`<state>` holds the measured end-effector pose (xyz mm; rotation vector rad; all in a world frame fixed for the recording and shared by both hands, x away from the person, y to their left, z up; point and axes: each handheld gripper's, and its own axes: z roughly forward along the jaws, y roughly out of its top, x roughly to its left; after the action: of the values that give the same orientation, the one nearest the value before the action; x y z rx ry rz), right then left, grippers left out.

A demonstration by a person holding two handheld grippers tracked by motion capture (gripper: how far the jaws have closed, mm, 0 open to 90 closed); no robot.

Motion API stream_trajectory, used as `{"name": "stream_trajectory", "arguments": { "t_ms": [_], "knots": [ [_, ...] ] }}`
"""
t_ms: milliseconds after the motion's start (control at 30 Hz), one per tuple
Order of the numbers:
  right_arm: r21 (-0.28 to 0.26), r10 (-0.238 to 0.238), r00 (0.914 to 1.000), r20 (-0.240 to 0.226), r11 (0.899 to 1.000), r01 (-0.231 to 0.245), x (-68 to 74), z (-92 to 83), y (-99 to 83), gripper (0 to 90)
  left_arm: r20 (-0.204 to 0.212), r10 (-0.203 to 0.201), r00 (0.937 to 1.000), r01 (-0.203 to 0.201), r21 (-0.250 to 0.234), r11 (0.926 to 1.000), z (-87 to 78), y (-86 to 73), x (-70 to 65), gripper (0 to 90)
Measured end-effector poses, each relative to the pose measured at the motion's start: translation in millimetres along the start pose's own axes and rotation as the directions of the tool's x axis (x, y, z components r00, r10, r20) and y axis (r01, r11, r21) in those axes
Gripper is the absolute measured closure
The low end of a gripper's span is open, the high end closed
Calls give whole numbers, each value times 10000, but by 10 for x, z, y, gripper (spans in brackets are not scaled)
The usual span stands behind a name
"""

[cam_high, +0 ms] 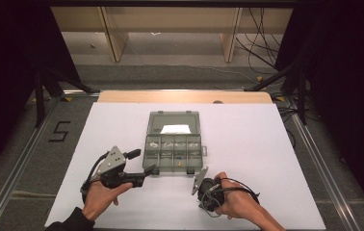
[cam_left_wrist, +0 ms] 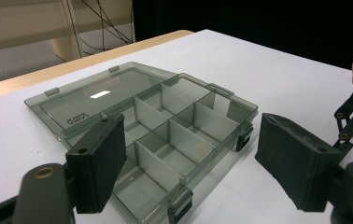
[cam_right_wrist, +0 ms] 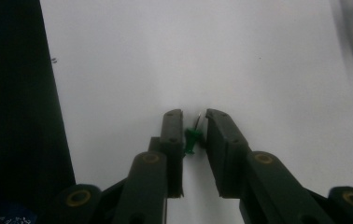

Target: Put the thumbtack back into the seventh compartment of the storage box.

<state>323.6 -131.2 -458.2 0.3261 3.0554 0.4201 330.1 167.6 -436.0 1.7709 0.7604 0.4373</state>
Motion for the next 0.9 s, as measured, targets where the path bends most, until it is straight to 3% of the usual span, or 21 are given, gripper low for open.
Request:
{"name": "stream_trajectory", "arguments": {
  "t_ms": [33,167,333,467,567,900],
  "knots": [
    [-84,267,9996,-119,9996,-268,25,4,7,790,14,-1,10000,1,-27,10000,2,-1,1,234],
    [21,363,9988,-326,9993,-362,38,8,21,819,-4,-61,10000,61,-2,10000,3,-2,-3,234],
    [-27,184,9996,-197,9998,-185,38,7,27,820,13,25,10000,-25,-10,10000,0,1,6,234],
    [-75,164,9996,-209,9998,-166,34,-13,35,822,-31,-172,9998,172,-25,9998,1,-2,-2,233],
    [-401,113,9999,8,9991,-112,15,-73,39,822,-29,-140,9999,140,-26,9999,1,-2,2,233],
    [-778,300,9992,268,9966,-278,-44,-187,22,822,-17,5,10000,-5,-23,10000,2,2,6,234]
  ]
}}
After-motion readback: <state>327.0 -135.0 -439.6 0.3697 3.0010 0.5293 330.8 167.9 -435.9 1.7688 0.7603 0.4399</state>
